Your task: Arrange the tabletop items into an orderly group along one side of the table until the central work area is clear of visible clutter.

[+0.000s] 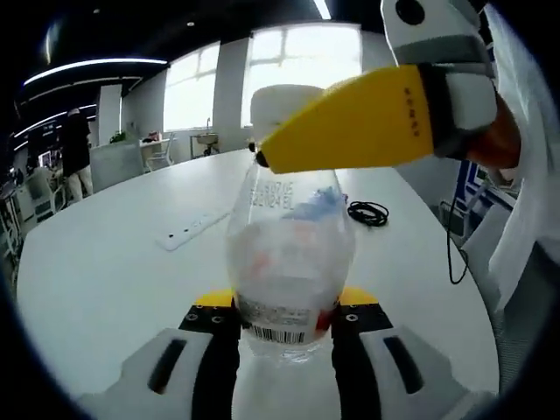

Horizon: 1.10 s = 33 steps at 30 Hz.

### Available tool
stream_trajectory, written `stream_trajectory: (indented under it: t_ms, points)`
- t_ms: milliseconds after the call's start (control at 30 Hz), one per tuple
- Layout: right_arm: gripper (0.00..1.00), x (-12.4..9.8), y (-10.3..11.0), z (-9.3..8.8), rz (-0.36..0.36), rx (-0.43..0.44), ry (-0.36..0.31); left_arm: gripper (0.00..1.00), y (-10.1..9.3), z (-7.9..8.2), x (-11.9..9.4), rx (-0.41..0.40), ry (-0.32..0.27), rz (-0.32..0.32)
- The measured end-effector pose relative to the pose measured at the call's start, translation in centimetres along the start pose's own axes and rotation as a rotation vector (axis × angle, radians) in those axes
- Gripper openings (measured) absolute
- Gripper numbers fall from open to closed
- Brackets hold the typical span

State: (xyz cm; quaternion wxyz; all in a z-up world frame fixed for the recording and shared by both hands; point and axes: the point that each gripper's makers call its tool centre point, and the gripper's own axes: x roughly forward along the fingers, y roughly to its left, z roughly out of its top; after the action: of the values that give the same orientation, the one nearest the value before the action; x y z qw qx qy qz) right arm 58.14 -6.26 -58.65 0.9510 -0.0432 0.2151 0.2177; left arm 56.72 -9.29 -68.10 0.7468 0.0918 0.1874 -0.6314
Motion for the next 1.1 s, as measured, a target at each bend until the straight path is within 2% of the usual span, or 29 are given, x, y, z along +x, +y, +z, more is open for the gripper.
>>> stream_trajectory:
  t_ms: [267, 600, 1100]
  points:
    - [0.20, 1.1, -0.2, -0.5, -0.019, -0.033, -0.024, 0.40, 1.0, -0.7, 0.4, 0.011, 0.004, -0.005]
    - [0.20, 1.9, -0.1, -0.7, -0.052, -0.122, -0.036, 0.40, 1.3, -1.0, 0.8, 0.005, -0.012, -0.027]
    - [0.20, 2.1, -1.0, -1.4, -0.083, -0.099, -0.031, 0.40, 1.5, -1.6, 1.4, 0.011, -0.002, -0.054]
